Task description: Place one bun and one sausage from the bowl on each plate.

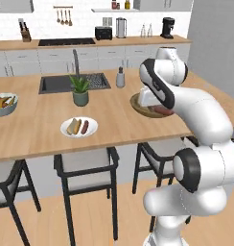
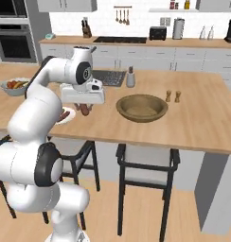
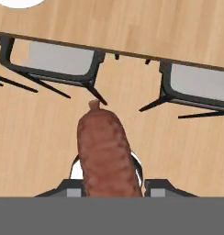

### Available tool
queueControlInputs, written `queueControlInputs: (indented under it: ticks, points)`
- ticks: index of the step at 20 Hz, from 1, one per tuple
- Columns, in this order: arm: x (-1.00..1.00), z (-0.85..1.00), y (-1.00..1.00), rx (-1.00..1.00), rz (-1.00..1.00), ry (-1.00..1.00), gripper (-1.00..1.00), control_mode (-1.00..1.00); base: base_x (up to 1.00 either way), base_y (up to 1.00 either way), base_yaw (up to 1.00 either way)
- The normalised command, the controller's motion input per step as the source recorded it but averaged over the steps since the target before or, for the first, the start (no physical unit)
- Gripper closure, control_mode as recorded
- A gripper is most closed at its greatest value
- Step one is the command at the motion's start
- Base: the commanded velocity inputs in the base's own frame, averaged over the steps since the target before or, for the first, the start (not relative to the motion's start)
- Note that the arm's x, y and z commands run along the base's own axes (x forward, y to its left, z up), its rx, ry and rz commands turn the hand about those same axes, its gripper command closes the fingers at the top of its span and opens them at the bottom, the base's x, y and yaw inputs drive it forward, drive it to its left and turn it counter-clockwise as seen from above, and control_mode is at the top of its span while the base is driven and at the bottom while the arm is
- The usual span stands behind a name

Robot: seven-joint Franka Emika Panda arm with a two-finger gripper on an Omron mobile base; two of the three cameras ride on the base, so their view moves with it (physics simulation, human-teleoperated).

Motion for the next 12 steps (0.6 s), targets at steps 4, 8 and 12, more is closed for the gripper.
queueControlInputs:
  ticks: [4, 8, 12]
  points:
    - [0.0, 0.0, 0.0, 0.0, 0.0, 0.0, 1.0, 1.0, -0.8, 1.0, -0.16]
    - [0.0, 0.0, 0.0, 0.0, 0.0, 0.0, 1.0, 1.0, -0.44, 1.0, -0.19]
    - [0.0, 0.0, 0.0, 0.0, 0.0, 0.0, 1.0, 1.0, 0.24, 1.0, -0.25]
